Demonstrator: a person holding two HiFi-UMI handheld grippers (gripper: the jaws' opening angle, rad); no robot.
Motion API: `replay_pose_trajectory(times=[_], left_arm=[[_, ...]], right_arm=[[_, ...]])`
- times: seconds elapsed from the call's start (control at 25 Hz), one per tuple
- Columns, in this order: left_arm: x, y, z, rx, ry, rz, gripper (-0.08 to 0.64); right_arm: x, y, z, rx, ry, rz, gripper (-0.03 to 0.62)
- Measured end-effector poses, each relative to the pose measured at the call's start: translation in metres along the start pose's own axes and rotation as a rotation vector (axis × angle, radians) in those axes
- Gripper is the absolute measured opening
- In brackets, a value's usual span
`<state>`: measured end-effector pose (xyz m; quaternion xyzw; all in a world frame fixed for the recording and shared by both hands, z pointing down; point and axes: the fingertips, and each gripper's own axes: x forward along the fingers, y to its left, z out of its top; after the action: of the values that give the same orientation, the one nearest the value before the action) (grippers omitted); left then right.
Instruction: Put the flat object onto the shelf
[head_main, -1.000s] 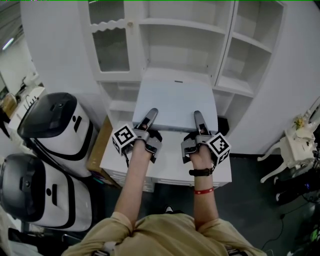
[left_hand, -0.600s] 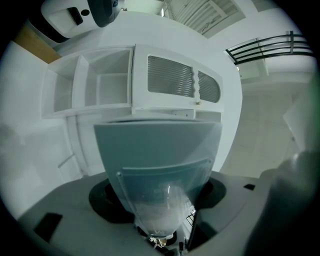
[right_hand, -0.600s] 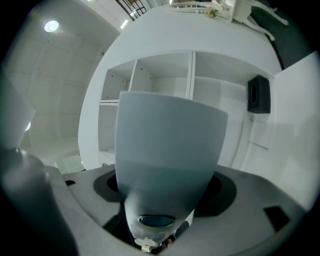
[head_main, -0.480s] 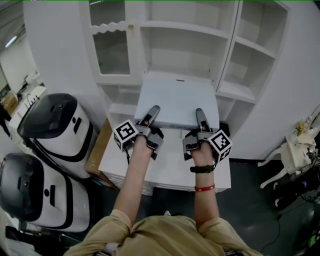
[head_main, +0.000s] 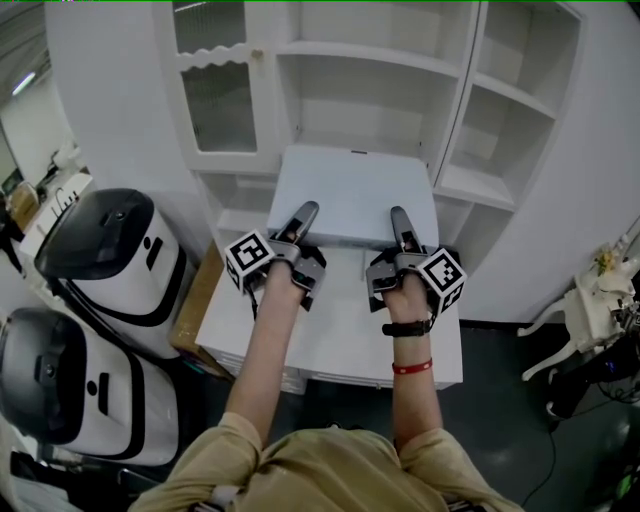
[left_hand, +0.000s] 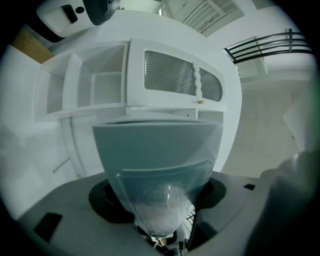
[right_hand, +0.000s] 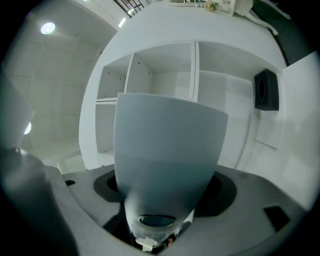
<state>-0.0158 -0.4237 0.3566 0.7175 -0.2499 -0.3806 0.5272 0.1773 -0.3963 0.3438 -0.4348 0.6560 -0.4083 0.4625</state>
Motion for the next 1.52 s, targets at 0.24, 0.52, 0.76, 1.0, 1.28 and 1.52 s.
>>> replay_pose_trajectory(times=[0.24,0.52,0.76,1.0,1.28,1.52], left_arm=[[0.019,0.0,0.01,-0.005,-0.005,0.003,0.304],[0.04,0.008,0.015,-0.014,-0.008,0.017,0.304],[0.046,0.014,0.018,-0.033,-0.017,0.02,0.305],[0.071,0.016,0.026,-0.038,-0.019,0.046,0.305],[0.081,0.025,0.04,-0.05,0.003,0.058,0.305],[0.093,0.023,0.043,-0.044,0.046,0.069,0.305]], right_arm=[[0.023,0.001,0.008,0.001,0.016,0.007,0.35],[0.041,-0.007,0.019,0.017,0.025,-0.002,0.35],[0.049,-0.01,0.021,0.02,0.042,0.008,0.35],[0.072,-0.019,0.033,0.049,0.066,-0.004,0.35],[0.088,-0.018,0.031,0.048,0.057,-0.019,0.35],[0.092,-0.022,0.034,0.062,0.009,-0.025,0.35]])
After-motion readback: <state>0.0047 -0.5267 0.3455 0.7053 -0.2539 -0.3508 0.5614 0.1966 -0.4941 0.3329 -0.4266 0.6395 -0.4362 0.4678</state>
